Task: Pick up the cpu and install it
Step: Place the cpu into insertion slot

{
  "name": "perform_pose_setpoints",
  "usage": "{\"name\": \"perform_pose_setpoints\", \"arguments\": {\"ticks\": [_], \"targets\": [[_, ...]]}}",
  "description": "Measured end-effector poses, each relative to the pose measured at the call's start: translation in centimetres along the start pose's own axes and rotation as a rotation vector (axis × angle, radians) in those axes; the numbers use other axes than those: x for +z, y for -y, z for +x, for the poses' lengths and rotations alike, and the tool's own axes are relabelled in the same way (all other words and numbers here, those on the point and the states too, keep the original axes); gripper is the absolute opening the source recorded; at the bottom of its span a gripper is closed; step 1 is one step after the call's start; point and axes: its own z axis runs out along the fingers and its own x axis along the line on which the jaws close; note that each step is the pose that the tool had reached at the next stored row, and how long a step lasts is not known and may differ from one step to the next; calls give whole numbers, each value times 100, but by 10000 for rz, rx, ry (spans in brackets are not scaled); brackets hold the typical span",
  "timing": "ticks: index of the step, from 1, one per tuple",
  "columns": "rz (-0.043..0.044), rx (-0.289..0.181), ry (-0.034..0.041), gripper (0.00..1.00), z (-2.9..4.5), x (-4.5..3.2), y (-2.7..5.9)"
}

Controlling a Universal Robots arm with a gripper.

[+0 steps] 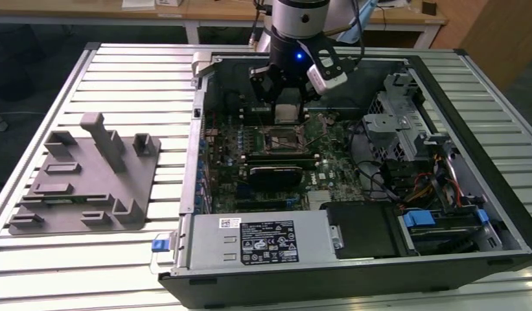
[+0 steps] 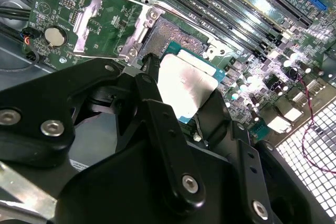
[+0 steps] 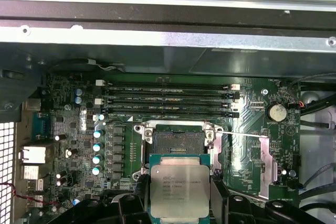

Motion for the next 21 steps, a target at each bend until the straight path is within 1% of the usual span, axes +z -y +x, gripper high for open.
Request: {"name": "perform_pose_setpoints", "arguments": {"ticks": [4,5,21], "targets": [[0,13,0,55,0,1,0],[1,107,4,55,0,2,0],[42,2992,98,55,0,12,0]]}}
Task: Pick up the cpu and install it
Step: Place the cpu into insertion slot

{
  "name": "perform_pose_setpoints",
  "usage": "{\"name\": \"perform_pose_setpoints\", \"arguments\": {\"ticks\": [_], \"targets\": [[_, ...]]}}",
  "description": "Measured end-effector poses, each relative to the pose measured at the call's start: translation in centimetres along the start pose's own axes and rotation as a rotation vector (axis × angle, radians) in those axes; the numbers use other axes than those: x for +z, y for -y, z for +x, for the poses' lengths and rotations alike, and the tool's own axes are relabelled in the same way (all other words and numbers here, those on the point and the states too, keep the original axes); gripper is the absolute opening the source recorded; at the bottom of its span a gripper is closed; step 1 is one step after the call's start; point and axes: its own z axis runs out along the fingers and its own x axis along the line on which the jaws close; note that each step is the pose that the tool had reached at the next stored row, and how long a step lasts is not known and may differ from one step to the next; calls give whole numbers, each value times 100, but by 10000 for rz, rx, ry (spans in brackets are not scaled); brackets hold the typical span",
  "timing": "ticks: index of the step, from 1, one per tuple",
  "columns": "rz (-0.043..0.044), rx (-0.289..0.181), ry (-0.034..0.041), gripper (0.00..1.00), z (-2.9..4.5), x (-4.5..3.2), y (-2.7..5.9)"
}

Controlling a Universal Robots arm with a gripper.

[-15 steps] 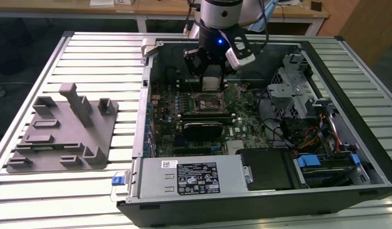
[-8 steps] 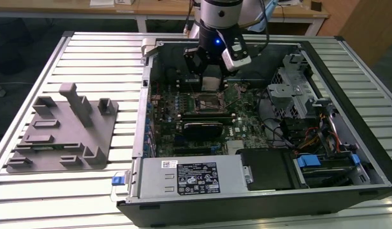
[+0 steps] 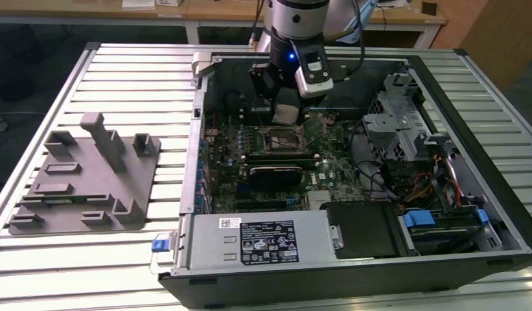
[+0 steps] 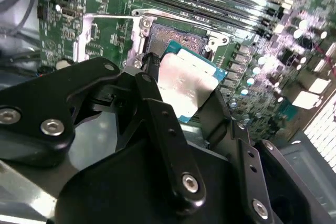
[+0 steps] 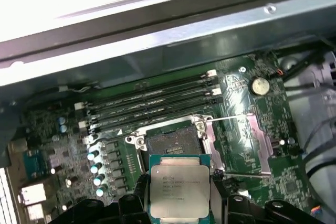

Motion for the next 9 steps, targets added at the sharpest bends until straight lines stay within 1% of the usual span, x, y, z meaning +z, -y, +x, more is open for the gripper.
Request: {"name": "perform_pose_setpoints", "arguments": {"ticks": [9], "targets": [[23,1635,53,55,0,7,0]]}}
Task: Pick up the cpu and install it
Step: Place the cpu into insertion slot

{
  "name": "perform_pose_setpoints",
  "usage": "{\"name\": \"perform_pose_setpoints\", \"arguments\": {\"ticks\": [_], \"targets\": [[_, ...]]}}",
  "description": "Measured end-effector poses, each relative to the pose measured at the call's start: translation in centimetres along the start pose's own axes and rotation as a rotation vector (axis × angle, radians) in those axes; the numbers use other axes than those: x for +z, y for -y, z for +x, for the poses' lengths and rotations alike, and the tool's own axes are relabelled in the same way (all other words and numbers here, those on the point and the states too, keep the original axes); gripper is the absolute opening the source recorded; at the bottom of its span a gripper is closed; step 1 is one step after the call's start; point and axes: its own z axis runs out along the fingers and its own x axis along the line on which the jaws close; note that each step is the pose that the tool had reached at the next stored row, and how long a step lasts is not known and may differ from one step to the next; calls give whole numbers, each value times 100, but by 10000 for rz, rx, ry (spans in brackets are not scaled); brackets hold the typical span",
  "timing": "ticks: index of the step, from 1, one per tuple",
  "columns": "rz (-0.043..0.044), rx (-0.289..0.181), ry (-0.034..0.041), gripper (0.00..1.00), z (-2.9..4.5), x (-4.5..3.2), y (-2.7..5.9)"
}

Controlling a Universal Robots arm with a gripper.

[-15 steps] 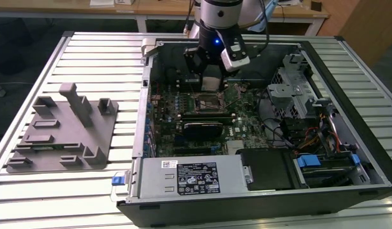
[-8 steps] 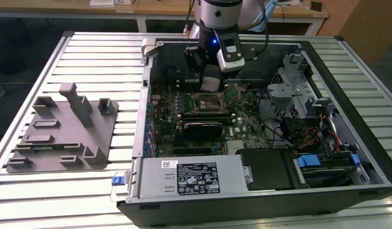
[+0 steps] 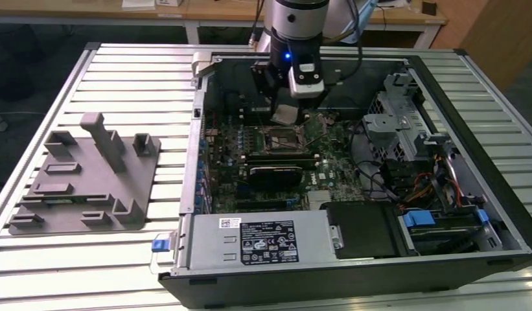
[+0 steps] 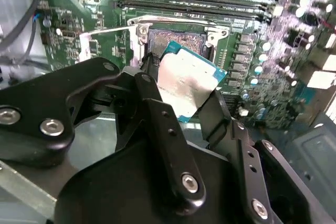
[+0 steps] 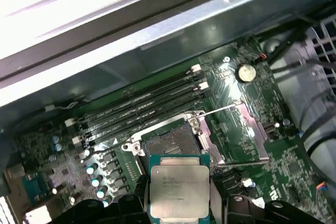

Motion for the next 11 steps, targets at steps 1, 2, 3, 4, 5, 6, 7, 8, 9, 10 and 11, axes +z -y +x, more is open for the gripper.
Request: {"name": "perform_pose_setpoints", "arguments": {"ticks": [1,2,3,4,5,6,7,8,9,10,11], "targets": [[2,179,6,55,0,1,0],[5,371,12,55,0,2,0],[7,549,18,55,0,3,0],[10,730,24,55,0,3,0],[12,908,30,55,0,4,0],[15,1090,36,55,0,5,0],[17,1285,42,55,0,6,0],[20,1464,48,55,0,6,0],[22,1645,54,55,0,7,0],[24,1824,60,55,0,8,0],[28,2004,66,55,0,8,0]]}}
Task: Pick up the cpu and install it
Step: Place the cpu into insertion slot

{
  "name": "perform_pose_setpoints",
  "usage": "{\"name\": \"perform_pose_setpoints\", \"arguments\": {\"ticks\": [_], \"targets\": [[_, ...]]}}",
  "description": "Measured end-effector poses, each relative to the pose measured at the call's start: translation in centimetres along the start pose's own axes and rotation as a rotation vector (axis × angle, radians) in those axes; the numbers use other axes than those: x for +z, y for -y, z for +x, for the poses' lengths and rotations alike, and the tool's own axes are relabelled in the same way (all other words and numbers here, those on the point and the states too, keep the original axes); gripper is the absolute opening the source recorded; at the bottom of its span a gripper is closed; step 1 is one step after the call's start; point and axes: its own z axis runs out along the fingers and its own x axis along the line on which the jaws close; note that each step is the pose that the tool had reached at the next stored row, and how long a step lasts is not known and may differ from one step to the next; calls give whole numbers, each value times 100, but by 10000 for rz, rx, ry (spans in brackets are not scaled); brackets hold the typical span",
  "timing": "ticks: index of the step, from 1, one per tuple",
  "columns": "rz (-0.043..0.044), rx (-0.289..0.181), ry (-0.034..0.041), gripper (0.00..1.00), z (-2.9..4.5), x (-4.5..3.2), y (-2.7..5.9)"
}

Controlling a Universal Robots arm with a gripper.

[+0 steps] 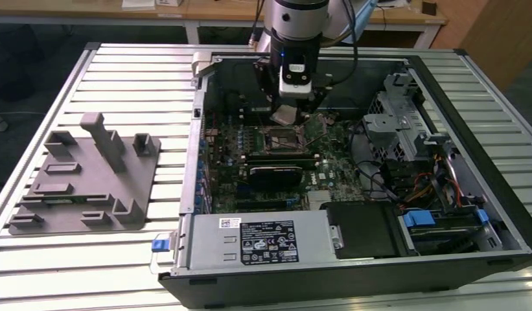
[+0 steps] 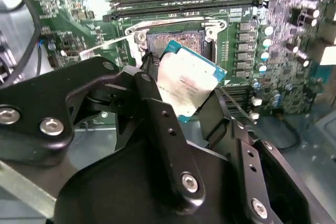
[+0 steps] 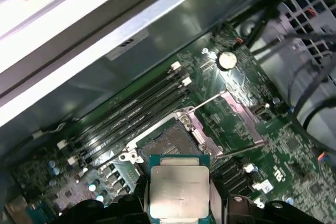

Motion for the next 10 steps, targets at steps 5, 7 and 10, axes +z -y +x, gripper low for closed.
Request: {"name": "perform_pose_setpoints", "arguments": {"ticks": [5,7,10], "targets": [[12,915,30,55,0,4,0],[17,1274,42,55,0,5,0],[24,1819,60,55,0,6,0]]}}
